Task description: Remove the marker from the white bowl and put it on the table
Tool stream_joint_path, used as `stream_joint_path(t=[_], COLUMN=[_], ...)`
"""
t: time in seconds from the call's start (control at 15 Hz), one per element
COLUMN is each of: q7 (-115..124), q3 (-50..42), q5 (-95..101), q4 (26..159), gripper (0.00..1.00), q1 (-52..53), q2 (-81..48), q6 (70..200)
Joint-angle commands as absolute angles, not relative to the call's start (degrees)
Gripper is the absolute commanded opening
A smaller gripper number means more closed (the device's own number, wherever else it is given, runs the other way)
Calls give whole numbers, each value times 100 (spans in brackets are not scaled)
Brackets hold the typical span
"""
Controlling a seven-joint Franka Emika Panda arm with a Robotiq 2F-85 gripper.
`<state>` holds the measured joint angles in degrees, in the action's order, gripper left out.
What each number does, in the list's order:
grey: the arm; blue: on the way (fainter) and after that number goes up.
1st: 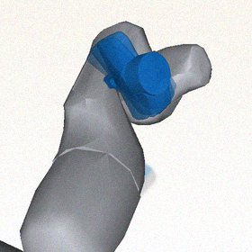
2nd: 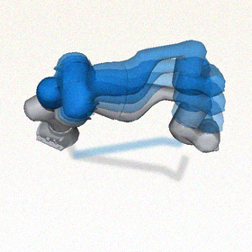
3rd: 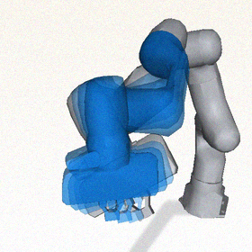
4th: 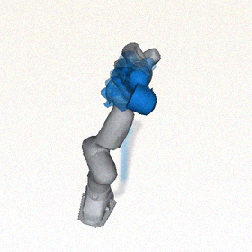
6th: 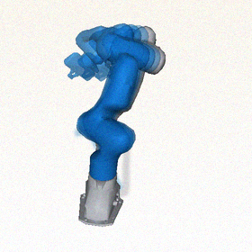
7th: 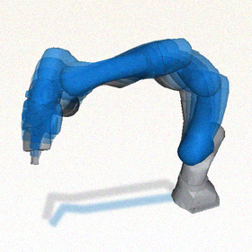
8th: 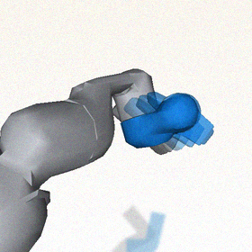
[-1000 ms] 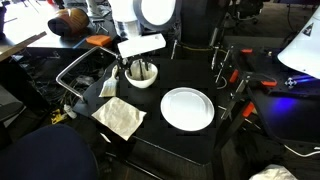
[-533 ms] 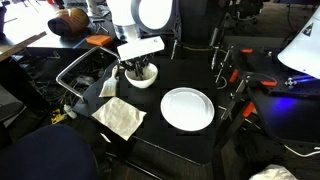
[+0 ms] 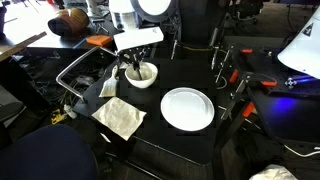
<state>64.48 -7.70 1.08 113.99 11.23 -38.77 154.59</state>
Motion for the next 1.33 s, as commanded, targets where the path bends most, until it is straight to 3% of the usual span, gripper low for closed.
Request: stream_joint_path(t=[0.0, 0.67, 1.27], q7=[6505, 6335, 5353], q3=[-949, -736, -293], q5=[42, -875, -2628], q4=[12107, 13899, 14004], gripper=[3, 3, 3], q1=[1259, 553, -306], q2=[-3035, -1367, -1820], q6=[15408, 15460, 15232])
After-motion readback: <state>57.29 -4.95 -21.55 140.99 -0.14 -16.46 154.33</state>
